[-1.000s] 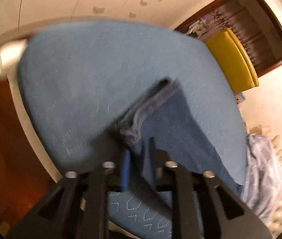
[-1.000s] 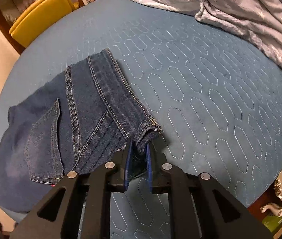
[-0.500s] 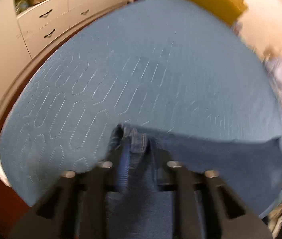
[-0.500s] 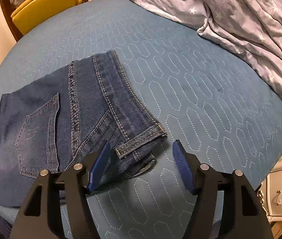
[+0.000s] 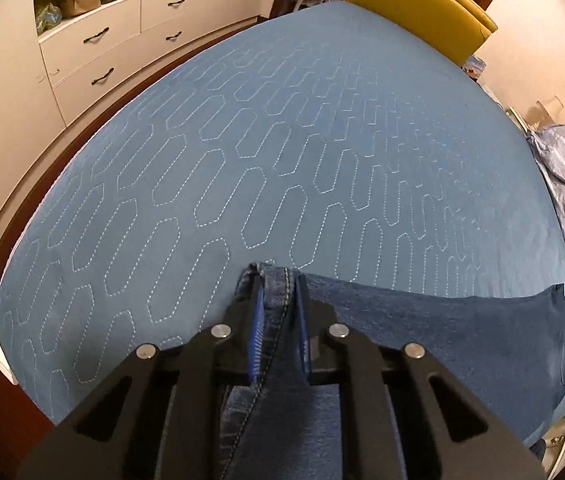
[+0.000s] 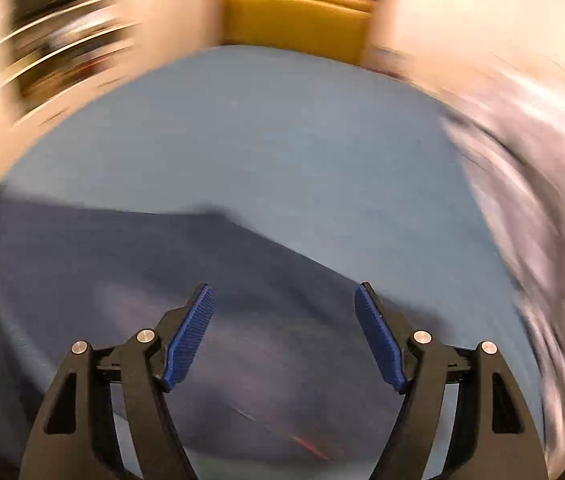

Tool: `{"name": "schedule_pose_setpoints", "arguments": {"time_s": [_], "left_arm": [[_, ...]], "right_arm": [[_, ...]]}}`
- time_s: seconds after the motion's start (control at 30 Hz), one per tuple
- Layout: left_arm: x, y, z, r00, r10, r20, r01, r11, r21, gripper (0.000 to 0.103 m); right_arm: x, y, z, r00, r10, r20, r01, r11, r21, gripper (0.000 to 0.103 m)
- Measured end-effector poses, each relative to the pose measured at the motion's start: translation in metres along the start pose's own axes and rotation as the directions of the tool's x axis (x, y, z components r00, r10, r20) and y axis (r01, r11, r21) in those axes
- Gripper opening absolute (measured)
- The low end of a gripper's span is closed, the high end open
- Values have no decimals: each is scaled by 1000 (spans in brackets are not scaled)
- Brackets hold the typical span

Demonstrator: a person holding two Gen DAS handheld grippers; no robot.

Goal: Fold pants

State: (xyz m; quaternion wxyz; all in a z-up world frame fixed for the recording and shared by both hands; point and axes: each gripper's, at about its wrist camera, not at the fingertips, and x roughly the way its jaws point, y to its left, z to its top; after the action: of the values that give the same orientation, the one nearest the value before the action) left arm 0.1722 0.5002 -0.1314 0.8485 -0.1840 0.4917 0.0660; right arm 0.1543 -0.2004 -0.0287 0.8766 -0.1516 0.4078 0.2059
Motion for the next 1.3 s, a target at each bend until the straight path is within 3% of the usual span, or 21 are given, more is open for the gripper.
{"name": "schedule_pose_setpoints", "arguments": {"time_s": [0.07,0.17,0.4,0.47,0.53,0.57,0.6,0.63,0.97,1.1,1.17,1.3], "left_arm": [[0,0,-1,1000,0,1,0,1000,-8,15],[-5,-2,-7,1000,1,16,0,1000,-11,15],[-7,-1,-8,1000,-2,27,3,1000,-5,15],[-7,-1,-9,1000,-2,31,2,1000,0,15],[-7,-1,-10,999,1,35,-1,1000,3,15],[-8,-2,-10,999,1,37,-1,1000,2,15],[-8,-2,-11,999,1,39,-1,1000,1,15],[-8,-2,-11,999,2,41,-2,1000,2,15],[-14,-2,-10,997,17,80,-17,1000,-4,12],[-5,4,-13,999,11,51,-10,1000,-18,13],[-10,9,-14,997,11,71,-7,998,-56,21],[-42,22,-19,987,17,159,5,990,-138,23]], "right_arm": [[48,48,37,988,147,-41,-150,982,-110,54],[107,90,71,966,233,-114,-251,950,-185,52],[172,115,90,934,273,-230,-333,900,-282,52],[183,113,88,924,282,-259,-351,894,-280,45],[190,108,85,921,276,-276,-351,894,-277,36],[194,105,83,916,280,-288,-357,895,-268,26],[196,105,82,913,277,-298,-358,896,-264,8],[197,104,81,913,274,-302,-355,897,-262,3],[195,100,76,944,235,-234,-287,931,-226,0],[202,104,74,950,211,-232,-263,939,-222,0],[205,108,74,953,206,-223,-252,946,-203,0],[206,115,68,967,149,-206,-197,952,-233,0]]}}
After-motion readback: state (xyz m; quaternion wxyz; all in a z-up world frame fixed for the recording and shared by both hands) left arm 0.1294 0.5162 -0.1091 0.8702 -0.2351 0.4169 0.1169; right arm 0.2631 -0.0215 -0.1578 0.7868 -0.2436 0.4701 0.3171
